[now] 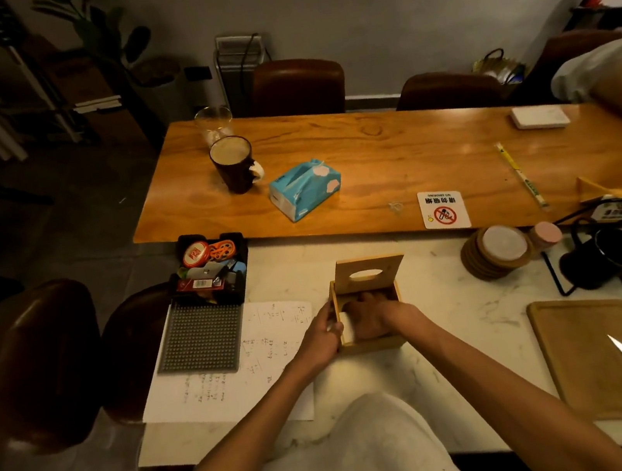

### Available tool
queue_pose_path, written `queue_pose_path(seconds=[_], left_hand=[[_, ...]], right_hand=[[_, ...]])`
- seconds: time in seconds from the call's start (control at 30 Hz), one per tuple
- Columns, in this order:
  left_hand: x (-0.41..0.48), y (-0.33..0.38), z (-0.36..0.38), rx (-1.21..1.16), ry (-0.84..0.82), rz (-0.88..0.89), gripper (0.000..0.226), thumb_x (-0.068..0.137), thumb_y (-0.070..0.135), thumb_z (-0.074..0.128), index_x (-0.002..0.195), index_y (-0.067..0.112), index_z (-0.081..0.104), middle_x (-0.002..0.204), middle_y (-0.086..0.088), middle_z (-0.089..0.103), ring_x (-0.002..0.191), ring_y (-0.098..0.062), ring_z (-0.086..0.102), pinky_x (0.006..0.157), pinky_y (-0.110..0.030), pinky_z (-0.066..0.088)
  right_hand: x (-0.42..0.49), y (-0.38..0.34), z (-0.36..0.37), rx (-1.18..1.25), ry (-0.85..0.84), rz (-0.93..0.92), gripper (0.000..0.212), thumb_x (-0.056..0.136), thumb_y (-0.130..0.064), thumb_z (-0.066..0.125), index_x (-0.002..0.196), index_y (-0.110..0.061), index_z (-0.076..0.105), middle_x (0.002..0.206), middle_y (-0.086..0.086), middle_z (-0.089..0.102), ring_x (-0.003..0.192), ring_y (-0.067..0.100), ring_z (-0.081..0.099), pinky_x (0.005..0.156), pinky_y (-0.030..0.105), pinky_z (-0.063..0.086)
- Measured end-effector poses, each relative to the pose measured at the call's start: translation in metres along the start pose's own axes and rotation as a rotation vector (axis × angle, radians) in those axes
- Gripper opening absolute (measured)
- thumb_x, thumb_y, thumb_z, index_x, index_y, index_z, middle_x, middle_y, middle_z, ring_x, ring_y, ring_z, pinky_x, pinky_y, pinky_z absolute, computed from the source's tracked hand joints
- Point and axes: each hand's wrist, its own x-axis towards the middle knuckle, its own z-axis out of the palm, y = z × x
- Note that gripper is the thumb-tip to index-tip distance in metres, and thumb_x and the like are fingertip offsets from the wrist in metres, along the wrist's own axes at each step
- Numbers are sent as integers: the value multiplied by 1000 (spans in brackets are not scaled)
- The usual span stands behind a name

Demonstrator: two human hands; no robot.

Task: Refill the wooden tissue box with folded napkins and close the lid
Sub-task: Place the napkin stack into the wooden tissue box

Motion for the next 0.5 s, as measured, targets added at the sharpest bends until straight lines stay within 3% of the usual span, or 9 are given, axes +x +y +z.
queue_pose_path(seconds=[0.1,0.37,0.5], left_hand=[[0,1,1,-11,8,-11,51,101,9,40,149,23,28,150,-8,41,135,-28,43,109,-52,40],[-4,4,1,-18,23,-22,50,102,8,38,149,21,29,151,-8,39,137,-28,39,109,-52,41],[-6,6,4,-12,44,-25,50,102,7,37,150,20,28,151,-8,39,136,-27,40,105,-43,45]], right_hand=[[3,1,5,27,29,35,65,88,-35,49,148,-23,29,158,14,19,144,40,20,113,51,29],[6,6,14,-7,148,-30,59,89,-25,58,144,-24,39,149,15,41,136,36,39,111,45,36],[5,9,16,-21,53,-43,65,94,-37,46,152,-26,19,158,14,25,144,38,23,117,48,21]])
